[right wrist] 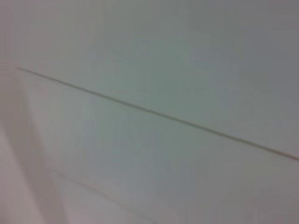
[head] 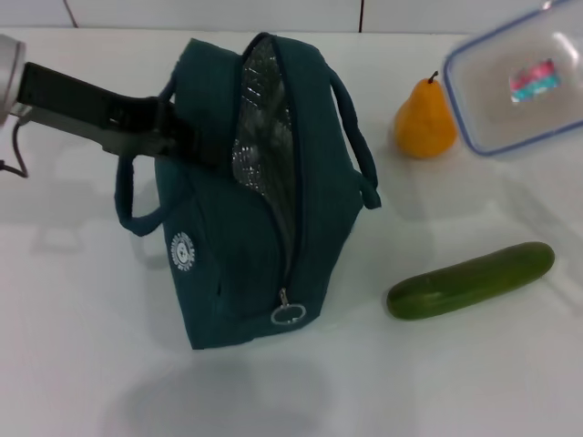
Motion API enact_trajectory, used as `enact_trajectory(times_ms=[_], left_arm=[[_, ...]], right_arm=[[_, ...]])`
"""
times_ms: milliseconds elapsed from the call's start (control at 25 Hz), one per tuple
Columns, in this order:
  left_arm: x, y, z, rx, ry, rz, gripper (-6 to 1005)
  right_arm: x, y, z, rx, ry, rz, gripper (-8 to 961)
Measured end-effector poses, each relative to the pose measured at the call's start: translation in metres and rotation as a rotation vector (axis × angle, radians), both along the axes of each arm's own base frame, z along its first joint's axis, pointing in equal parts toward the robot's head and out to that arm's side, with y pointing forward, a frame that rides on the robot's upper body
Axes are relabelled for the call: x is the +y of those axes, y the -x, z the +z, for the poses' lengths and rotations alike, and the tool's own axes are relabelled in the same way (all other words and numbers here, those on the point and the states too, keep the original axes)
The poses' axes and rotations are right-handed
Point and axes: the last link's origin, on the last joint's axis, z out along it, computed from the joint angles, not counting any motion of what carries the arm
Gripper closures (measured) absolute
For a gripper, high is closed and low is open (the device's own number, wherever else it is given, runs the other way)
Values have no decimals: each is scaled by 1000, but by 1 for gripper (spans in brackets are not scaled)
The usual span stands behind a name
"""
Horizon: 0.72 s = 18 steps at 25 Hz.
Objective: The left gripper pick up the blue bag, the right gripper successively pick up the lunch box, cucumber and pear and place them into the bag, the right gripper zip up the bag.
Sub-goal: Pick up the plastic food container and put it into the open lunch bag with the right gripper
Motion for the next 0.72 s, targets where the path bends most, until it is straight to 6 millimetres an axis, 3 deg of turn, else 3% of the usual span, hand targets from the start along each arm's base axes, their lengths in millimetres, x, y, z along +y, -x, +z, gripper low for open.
enact_trajectory(times_ms=[360, 720], left_arm=[[1, -10, -20, -24, 77, -22, 960], [6, -23, -26, -20, 94, -71, 961]], right_arm=[[18, 37, 3, 86, 12, 136, 860], [46, 84, -3, 100, 39, 253, 852]])
